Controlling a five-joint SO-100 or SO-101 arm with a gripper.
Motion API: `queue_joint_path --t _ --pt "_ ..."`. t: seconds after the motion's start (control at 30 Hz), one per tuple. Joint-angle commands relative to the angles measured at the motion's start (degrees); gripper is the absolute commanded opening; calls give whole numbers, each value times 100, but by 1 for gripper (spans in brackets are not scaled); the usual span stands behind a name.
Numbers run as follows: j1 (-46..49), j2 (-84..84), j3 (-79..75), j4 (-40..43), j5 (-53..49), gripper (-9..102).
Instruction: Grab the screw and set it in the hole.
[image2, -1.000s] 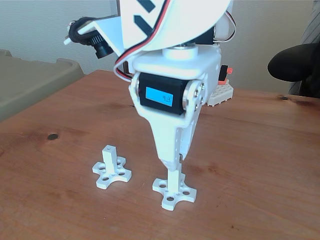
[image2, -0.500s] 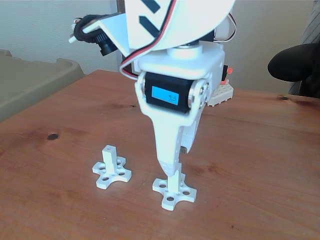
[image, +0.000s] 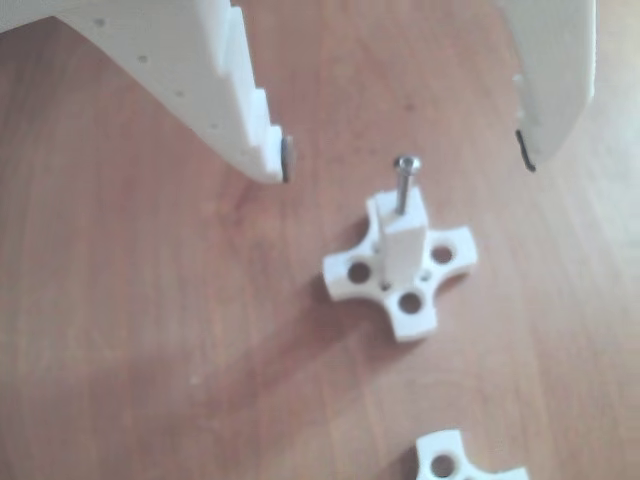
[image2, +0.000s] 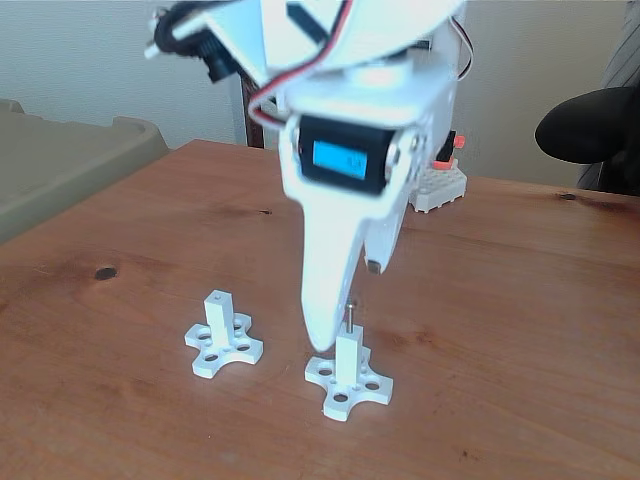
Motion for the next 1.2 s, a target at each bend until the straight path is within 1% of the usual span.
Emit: queue_joint_path --t 0.0,0.13,0.43,0.67,0.77,0.87,0.97,1.17 --pt "70 1072 -149 79 -88 32" --pt "220 1670 149 114 -211 32" --pt "765 3604 1608 97 -519 31" --pt "993 5212 3410 -413 -615 18" --pt "1081 5871 4254 -659 -686 9" --pt "1248 6354 5027 -1020 -703 3" --pt "1327 6785 5502 -1125 -765 -3" --pt "1459 7638 6486 -1617 -835 -4"
